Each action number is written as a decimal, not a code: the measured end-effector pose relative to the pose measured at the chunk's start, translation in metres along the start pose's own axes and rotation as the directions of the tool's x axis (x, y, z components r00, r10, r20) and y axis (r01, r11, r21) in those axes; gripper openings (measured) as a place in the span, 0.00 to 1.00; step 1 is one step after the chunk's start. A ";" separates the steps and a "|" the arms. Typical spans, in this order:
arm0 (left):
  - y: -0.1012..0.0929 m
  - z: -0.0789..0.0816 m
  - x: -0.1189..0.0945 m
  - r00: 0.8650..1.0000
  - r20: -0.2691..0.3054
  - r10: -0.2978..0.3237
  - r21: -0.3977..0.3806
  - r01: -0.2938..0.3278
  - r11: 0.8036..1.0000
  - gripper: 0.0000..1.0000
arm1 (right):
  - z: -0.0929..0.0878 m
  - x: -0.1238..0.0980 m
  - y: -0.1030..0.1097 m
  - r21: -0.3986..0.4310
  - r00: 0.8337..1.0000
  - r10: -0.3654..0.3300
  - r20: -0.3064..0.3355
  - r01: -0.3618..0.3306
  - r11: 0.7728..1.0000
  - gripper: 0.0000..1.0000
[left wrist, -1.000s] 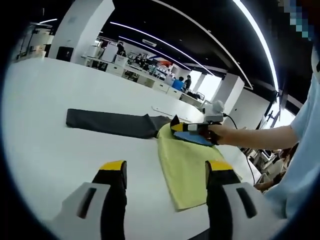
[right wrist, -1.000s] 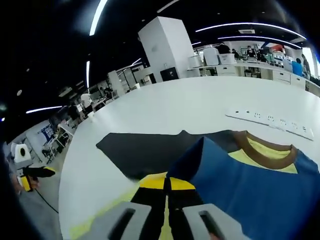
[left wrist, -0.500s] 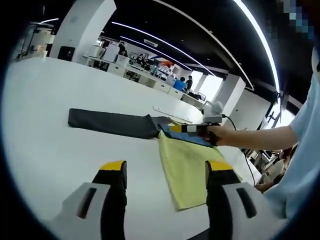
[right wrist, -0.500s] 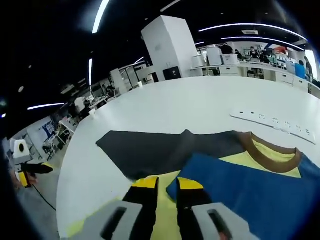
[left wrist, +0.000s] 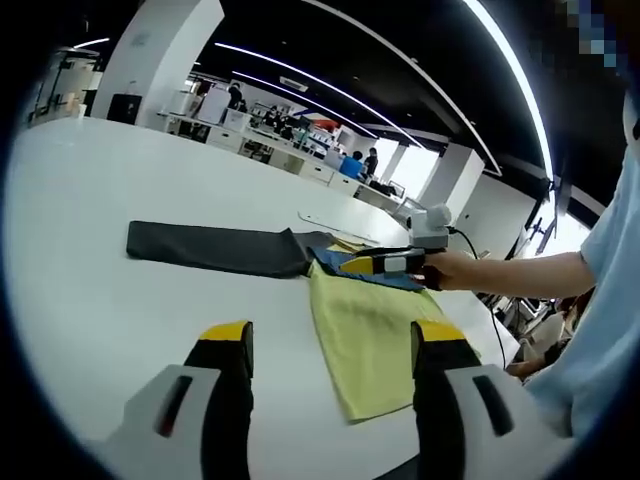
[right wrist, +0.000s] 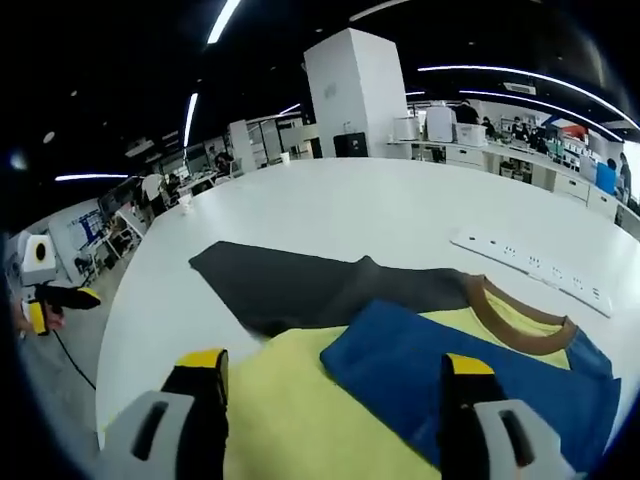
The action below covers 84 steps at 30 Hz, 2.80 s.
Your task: Fold the garment on the visible template until the final outline fits inside the template.
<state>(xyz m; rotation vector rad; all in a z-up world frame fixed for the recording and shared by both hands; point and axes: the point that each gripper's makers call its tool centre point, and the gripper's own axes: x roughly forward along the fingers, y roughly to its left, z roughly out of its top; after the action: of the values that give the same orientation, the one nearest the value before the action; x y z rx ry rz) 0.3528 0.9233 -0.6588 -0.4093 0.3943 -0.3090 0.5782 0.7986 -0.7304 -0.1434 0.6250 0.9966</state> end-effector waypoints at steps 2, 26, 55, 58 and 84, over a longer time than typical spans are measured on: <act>-0.002 0.002 0.000 1.000 0.003 -0.007 0.006 0.007 1.000 0.61 | -0.001 -0.004 -0.006 -0.009 1.000 -0.023 -0.002 0.023 1.000 0.99; -0.012 0.006 0.003 0.998 0.017 -0.063 0.027 0.063 0.998 0.61 | -0.024 -0.096 -0.031 0.023 0.988 -0.153 0.027 0.153 0.988 0.96; -0.014 0.016 0.014 0.989 -0.027 -0.144 0.088 0.146 0.985 0.62 | -0.063 -0.201 -0.049 0.110 0.947 -0.320 0.042 0.314 0.943 0.94; -0.010 0.020 0.017 0.989 -0.031 -0.145 0.103 0.148 0.984 0.62 | -0.066 -0.204 -0.049 0.109 0.944 -0.327 0.030 0.323 0.940 0.93; 0.176 0.058 0.048 0.979 0.073 0.192 -0.082 -0.186 0.979 0.50 | -0.089 -0.217 -0.049 0.181 0.930 -0.369 0.011 0.361 0.915 0.92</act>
<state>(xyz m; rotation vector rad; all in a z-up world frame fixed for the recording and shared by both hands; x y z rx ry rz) 0.4566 1.0784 -0.7024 -0.4531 0.3632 -0.0923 0.4969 0.5769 -0.6917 -0.0768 0.6148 0.5780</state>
